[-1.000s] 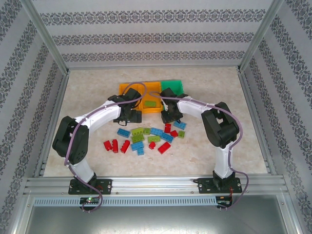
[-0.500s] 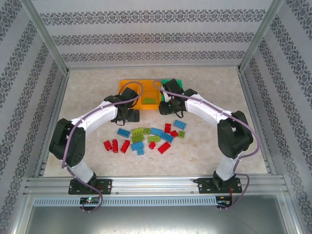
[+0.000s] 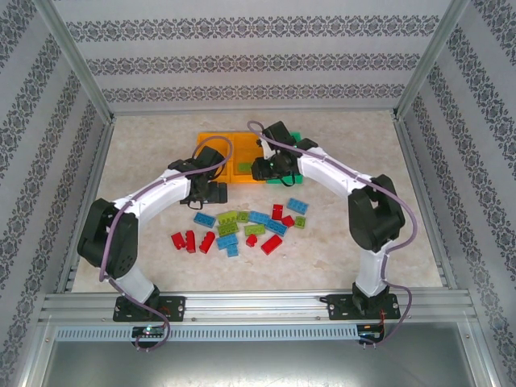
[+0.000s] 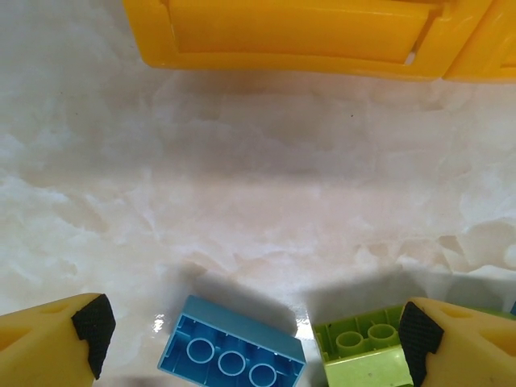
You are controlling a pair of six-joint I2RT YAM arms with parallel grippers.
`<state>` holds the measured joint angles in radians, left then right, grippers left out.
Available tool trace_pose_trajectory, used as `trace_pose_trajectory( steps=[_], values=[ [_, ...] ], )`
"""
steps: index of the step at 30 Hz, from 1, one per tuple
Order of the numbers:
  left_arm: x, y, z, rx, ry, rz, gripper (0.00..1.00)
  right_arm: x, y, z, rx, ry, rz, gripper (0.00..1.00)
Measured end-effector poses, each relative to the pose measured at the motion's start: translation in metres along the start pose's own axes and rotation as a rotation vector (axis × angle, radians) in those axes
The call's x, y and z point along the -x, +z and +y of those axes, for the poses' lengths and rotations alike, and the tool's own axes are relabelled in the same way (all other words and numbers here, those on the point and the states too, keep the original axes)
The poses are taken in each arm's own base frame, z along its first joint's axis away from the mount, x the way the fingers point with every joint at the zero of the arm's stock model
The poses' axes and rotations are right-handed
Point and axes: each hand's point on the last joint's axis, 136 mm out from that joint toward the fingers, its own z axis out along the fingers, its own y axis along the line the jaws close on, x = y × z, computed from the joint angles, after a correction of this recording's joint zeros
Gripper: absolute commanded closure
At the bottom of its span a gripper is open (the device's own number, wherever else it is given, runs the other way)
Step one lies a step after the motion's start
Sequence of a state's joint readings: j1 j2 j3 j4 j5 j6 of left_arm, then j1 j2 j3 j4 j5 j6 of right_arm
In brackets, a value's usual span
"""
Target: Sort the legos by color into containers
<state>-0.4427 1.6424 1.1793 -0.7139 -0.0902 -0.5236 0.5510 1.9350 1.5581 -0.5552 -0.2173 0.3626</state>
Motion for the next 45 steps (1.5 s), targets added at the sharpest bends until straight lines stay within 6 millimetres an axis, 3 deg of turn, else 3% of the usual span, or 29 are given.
trace_pose_trajectory(
  steps=[5, 10, 14, 21, 33, 45],
  values=[
    [-0.005, -0.001, 0.005, 0.012, 0.001, -0.001, 0.06, 0.036, 0.024, 0.002, 0.025, 0.058, -0.043, 0.73],
    [-0.018, -0.001, 0.016, 0.038, 0.005, 0.011, 0.07, 0.052, 0.046, -0.013, 0.01, 0.142, -0.042, 0.61],
    [-0.023, 0.001, 0.019, 0.042, 0.004, 0.025, 0.06, 0.068, 0.045, -0.014, 0.011, 0.17, -0.071, 0.54],
    [-0.036, 0.007, 0.02, 0.029, 0.041, 0.068, 0.07, 0.069, 0.048, -0.021, -0.019, 0.185, -0.071, 0.45],
    [-0.056, 0.015, 0.02, -0.004, 0.18, 0.131, 0.05, 0.065, 0.038, -0.037, -0.031, 0.195, -0.093, 0.41],
    [-0.072, 0.025, 0.022, -0.019, 0.288, 0.172, 0.06, 0.063, 0.035, -0.03, -0.015, 0.2, -0.09, 0.38]
  ],
)
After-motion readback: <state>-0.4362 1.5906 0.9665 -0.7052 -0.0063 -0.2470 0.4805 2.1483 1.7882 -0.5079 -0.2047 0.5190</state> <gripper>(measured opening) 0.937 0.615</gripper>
